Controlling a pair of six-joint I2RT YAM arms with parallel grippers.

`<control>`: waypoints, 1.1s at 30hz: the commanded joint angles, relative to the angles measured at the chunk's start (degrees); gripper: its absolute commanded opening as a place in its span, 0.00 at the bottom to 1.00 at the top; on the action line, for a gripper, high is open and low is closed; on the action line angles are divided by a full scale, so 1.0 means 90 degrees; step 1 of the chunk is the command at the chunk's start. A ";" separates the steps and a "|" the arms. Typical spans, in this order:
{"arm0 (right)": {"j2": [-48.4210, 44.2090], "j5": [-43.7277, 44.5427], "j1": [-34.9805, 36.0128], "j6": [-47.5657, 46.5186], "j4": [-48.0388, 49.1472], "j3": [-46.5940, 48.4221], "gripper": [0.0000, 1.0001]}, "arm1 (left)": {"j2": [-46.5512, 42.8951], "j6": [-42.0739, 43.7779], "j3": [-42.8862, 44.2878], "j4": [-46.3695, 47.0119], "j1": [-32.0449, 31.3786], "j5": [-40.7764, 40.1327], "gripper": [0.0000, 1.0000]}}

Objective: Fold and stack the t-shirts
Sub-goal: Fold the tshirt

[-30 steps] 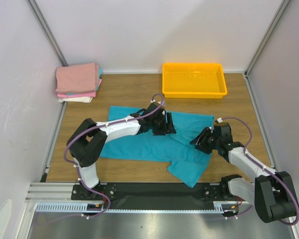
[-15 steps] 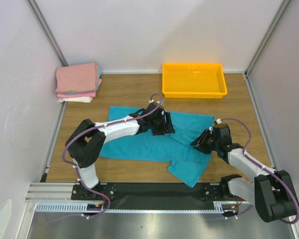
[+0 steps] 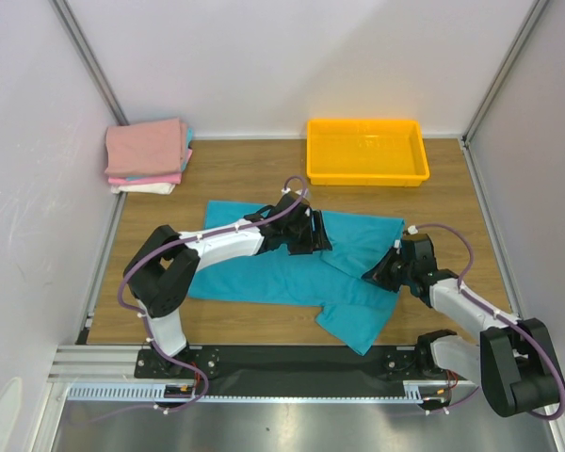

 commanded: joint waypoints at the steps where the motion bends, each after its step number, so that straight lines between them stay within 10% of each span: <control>1: -0.0271 -0.0179 0.0046 0.0181 -0.0274 0.0353 0.00 | 0.0005 -0.0078 -0.0043 0.0427 0.0019 0.0035 0.67; 21: -0.0594 -0.0462 0.0046 0.0426 -0.0889 0.0675 0.00 | 0.0650 -0.0058 -0.0306 0.1501 -0.0274 -0.0229 0.54; 33: -0.0575 -0.0384 0.0056 0.0289 -0.1065 0.0656 0.00 | 0.0670 -0.0215 -0.0131 0.1161 -0.0294 -0.0443 0.04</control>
